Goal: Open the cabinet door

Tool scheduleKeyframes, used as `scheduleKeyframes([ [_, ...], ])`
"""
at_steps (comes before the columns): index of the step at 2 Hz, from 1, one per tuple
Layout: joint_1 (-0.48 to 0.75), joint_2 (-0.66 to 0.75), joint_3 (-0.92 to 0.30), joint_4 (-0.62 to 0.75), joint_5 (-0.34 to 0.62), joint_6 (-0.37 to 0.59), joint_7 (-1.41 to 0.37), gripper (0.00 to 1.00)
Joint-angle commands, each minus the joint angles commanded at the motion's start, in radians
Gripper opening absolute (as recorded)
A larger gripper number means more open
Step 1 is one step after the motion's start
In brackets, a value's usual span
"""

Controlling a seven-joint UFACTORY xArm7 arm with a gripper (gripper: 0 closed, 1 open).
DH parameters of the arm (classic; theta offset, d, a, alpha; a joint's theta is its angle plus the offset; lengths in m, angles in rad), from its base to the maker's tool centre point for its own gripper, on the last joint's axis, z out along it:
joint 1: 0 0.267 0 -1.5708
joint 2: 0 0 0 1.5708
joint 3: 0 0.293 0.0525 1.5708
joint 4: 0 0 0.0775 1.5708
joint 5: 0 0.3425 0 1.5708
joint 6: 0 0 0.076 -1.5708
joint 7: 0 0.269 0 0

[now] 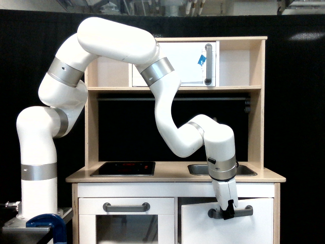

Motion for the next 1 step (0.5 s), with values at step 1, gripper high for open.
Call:
scheduleKeyframes([
  [1, -0.01, 0.013, -0.003, 0.042, -0.037, 0.026, 0.031, 0.0],
])
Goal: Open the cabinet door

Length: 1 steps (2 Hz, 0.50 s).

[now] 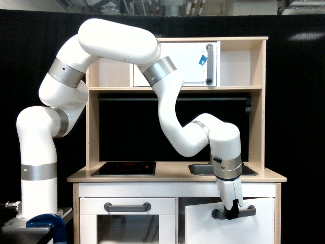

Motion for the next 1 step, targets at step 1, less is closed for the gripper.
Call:
scheduleKeyframes([
  [1, -0.019, 0.003, -0.002, 0.02, -0.023, 0.022, 0.008, 0.0],
])
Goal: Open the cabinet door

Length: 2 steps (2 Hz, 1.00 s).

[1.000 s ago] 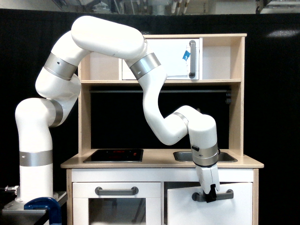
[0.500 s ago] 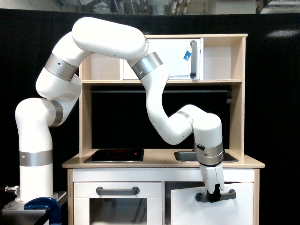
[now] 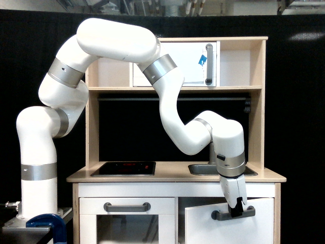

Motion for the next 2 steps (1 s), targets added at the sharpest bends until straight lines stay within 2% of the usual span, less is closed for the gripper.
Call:
scheduleKeyframes([
  [2, -0.006, -0.008, 0.025, -0.032, 0.011, -0.03, -0.007, 0.0],
])
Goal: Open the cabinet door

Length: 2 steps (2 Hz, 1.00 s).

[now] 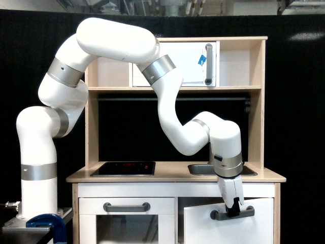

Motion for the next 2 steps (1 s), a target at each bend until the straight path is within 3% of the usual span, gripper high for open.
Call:
scheduleKeyframes([
  [1, -0.01, 0.001, 0.009, -0.01, 0.003, -0.009, -0.01, 1.0],
  [2, -0.017, -0.003, 0.009, -0.013, 0.0, -0.005, -0.012, 1.0],
])
